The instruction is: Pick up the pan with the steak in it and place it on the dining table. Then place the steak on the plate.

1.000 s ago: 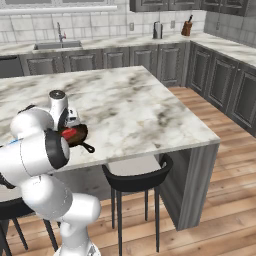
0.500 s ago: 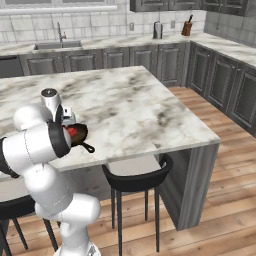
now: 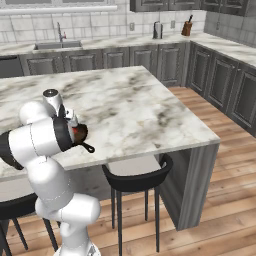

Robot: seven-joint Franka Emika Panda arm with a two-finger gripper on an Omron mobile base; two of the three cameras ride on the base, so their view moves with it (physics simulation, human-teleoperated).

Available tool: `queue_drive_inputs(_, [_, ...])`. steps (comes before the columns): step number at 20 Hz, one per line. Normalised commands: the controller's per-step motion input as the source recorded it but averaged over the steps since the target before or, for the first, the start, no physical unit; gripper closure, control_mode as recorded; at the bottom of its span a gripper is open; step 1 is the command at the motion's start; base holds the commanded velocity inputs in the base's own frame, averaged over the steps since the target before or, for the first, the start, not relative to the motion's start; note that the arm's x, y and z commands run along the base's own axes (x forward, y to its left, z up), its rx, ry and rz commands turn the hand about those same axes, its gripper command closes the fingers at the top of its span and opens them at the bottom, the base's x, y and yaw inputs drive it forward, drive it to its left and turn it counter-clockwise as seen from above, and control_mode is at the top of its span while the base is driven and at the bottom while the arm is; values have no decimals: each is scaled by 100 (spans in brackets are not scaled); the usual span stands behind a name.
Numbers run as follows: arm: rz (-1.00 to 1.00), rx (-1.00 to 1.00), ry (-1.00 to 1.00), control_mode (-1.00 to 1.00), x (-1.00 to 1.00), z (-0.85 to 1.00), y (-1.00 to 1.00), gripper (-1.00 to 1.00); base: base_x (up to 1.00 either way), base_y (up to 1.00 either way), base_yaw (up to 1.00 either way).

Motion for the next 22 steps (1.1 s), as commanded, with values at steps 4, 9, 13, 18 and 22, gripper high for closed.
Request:
queue_drive_inputs(4, [-4, 0, 1, -100, 6, -3, 1, -100, 0, 0, 0])
queue_drive_inputs(9, [0, 0, 0, -100, 6, -10, 1, -100, 0, 0, 0])
queue_drive_inputs(13, [0, 0, -1, -100, 5, -30, 0, -100, 0, 0, 0])
queue_drive_inputs(18, [0, -2, -10, -100, 15, -29, 3, -100, 0, 0, 0])
queue_drive_inputs(22, [-2, 0, -11, -100, 23, -18, 11, -100, 0, 0, 0])
